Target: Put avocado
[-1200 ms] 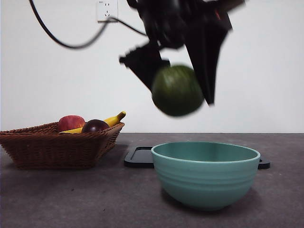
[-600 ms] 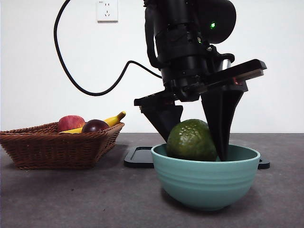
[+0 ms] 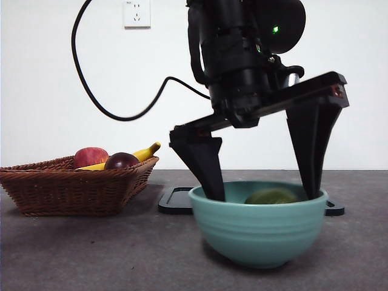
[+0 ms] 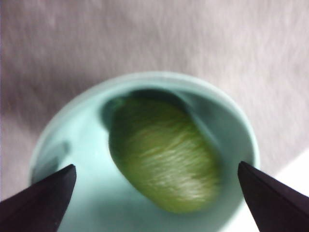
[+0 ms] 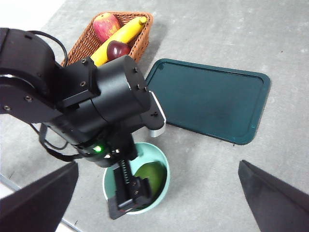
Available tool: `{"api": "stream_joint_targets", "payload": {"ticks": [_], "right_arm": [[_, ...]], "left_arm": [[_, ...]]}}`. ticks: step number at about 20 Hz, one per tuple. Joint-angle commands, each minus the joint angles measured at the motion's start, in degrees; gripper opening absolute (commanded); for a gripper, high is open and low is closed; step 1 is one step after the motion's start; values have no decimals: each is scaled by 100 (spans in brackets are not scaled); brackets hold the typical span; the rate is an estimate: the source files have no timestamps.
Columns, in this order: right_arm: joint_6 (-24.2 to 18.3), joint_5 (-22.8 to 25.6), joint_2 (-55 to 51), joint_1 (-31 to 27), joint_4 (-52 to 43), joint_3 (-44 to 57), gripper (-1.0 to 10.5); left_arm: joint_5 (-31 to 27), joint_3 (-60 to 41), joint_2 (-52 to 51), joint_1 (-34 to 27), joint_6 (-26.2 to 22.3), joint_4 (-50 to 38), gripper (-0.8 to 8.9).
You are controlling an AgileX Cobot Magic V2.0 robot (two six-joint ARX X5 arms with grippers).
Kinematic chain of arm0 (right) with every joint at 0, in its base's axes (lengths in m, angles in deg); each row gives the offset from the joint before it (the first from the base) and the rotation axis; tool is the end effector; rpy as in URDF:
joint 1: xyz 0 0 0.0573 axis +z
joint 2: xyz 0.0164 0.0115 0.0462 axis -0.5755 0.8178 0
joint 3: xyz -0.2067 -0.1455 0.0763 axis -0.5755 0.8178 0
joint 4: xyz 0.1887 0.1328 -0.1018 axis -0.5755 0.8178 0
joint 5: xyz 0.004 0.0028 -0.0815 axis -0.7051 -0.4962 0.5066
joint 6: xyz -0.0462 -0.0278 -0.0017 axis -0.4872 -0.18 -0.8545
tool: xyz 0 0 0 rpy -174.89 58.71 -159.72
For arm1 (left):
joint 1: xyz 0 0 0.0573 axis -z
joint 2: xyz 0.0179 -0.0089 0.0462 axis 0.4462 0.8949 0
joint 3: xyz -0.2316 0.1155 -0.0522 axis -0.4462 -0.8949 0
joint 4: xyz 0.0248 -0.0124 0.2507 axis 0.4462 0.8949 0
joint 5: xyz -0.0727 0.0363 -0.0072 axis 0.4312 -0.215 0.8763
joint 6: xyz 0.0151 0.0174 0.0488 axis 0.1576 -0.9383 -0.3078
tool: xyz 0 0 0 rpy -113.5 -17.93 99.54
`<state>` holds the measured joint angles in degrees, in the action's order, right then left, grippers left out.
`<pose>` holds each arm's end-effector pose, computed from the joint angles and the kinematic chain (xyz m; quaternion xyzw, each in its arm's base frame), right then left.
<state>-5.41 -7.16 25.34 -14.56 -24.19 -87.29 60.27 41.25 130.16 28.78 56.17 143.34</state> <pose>0.0927 0.0426 0.3824 0.0841 0.3242 0.2567 0.9066 0.2312 -0.3423 0.2169 0.1785 0.6410 -0.3416 0.6638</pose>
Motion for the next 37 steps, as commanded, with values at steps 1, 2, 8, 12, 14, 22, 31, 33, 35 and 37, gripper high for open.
{"api": "stream_joint_targets", "payload": {"ticks": [1,2,8,12,14,22,31,33,35,37], "right_arm": [[59,9,35,24,-33,-114,624],[59,9,35,24,-33,-114,625],[61,31,50,24,-31,-114,624],[57,28,166,26,-55,-114,624],[57,22,201,26,-125,-111,625],[39,24,278,26,-505,-111,624],[15,28,461,31,-435,-111,624],[-35,24,590,31,-339,-109,624],[-114,-13,782,31,-223,-109,625],[-197,-111,1071,68,26,-109,624]], "left_arm": [[35,483,81,57,-269,286,563],[35,636,11,55,-313,380,563],[13,964,-1191,55,-826,1246,562],[-341,835,-2378,15,-1071,1508,562],[-557,636,-3093,-9,-1207,1456,562],[-726,-1556,-6555,-251,-1239,-243,561],[-1963,-3757,-8817,-251,-999,-476,561],[-1961,-3770,-8815,-251,-929,-481,561],[-1963,-3770,-8813,-251,-933,-531,561],[-1963,-3770,-8815,-251,-935,-533,561]]}}
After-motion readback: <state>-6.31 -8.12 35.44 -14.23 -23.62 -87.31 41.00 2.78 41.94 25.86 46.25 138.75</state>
